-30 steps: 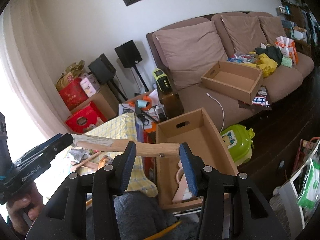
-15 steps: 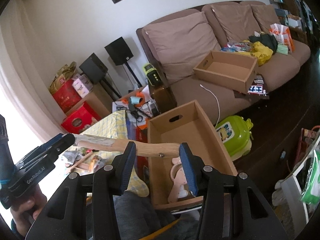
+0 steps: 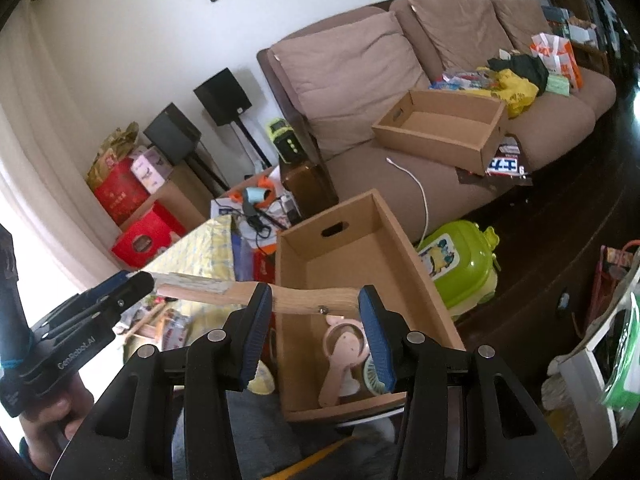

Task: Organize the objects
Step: 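Carry the held wooden slatted fan with both tools over the cardboard box, then lower the wooden fan with both tools into the box beside the pink fan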

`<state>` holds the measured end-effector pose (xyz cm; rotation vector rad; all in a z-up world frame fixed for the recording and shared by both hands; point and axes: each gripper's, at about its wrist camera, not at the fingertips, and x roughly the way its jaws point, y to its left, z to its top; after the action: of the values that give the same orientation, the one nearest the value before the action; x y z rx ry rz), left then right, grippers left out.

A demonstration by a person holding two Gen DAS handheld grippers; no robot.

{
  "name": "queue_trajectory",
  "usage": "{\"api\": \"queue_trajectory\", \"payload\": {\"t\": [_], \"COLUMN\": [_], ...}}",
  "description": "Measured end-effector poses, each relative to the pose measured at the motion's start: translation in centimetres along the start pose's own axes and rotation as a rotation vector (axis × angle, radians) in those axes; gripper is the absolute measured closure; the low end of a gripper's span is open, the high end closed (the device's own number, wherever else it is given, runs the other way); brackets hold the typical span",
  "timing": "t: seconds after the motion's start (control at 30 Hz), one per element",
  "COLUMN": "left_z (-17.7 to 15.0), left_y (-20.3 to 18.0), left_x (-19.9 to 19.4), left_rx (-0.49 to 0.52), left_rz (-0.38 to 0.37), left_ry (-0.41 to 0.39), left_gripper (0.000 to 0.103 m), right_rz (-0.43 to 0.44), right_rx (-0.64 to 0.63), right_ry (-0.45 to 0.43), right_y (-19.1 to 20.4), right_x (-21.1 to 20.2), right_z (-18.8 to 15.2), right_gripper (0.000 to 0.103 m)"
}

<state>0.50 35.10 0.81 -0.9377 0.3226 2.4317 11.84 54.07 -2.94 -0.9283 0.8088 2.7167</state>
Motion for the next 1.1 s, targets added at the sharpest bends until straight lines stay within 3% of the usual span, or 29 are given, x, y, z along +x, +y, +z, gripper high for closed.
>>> {"api": "queue_trajectory", "payload": {"t": [1.1], "left_z": [-4.2], "left_y": [-0.8], "left_x": [8.2], "left_rx": [0.004], "left_rz": [0.017], "left_ry": [0.202], "left_gripper": [0.063], "right_rz": [-0.027], "right_rx": [0.079], "right_ry": [0.151], "right_y": [-4.8], "right_x": [7.2], "right_z": [-3.4], "right_gripper": [0.055]}}
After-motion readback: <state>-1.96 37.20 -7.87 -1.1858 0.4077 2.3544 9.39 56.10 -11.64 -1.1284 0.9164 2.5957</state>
